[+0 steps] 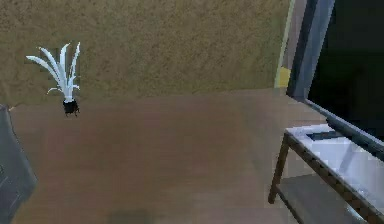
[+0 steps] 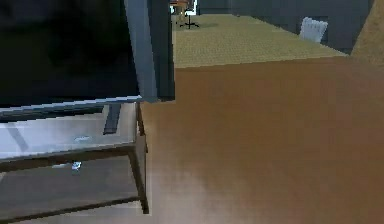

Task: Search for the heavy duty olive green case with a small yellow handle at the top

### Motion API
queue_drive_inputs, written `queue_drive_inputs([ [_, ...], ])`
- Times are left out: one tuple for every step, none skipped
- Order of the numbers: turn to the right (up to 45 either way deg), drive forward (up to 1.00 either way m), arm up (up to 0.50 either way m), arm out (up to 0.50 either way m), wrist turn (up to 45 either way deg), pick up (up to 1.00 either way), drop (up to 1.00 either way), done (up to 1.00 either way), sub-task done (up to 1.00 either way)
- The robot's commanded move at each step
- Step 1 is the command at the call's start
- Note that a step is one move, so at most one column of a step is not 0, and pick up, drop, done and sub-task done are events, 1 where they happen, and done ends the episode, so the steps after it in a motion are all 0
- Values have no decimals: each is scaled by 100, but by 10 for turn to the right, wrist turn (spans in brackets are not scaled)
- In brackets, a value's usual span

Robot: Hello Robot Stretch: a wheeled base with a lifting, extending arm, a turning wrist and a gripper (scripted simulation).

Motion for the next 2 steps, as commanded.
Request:
queue_drive_inputs([
  [0,100,0,0,0,0,0,0,0],
  [30,0,0,0,0,0,0,0,0],
])
